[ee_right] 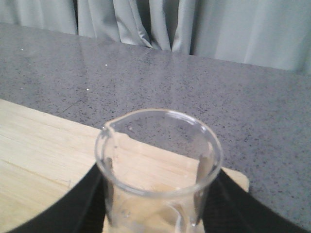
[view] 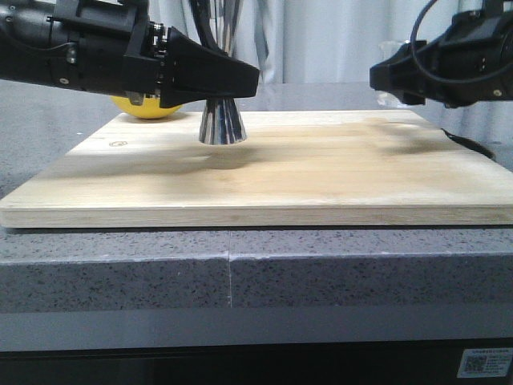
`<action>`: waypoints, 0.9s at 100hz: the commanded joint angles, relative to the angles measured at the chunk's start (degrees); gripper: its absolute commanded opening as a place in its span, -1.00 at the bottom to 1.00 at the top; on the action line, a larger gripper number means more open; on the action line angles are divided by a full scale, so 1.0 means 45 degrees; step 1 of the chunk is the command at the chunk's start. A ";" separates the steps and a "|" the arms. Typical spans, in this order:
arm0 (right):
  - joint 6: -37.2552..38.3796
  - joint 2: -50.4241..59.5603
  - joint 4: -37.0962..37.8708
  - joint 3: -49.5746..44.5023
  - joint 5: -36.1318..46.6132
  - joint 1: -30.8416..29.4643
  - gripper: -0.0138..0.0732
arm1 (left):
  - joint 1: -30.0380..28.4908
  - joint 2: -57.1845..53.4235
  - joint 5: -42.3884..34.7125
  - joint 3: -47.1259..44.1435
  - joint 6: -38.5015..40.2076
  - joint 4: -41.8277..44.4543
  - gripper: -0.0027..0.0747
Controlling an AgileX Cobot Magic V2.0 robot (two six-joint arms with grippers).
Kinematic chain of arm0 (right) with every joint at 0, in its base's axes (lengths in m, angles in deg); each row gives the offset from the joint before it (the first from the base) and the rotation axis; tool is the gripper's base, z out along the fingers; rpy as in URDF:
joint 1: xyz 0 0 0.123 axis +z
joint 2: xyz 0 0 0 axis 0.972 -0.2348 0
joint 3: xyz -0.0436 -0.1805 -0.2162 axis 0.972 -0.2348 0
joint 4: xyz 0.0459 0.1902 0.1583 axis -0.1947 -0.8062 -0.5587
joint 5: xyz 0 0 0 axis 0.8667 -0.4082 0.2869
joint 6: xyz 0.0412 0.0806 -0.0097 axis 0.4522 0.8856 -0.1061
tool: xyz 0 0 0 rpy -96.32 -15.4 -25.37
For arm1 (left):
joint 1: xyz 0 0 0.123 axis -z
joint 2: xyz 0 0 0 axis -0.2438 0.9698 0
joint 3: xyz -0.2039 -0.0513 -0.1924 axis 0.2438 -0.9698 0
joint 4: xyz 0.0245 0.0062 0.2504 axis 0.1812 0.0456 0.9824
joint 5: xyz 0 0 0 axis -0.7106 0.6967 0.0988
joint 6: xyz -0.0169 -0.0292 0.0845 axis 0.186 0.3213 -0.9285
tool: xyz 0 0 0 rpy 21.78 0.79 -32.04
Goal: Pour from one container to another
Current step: 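Tip the beaker upright and move it away from the jigger with the right gripper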
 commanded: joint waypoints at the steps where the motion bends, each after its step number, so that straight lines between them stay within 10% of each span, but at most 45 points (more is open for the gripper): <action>1: 0.0015 0.0143 -0.0272 0.0298 0.1666 -0.0208 -0.62 | 0.0130 -0.0687 0.1487 0.0346 0.0142 -0.0735 -0.98; 90: -0.0069 -0.0758 -0.0165 0.0640 0.1957 -0.0244 -0.62 | 0.0130 -0.0687 0.1487 0.0346 0.0142 -0.0620 -0.98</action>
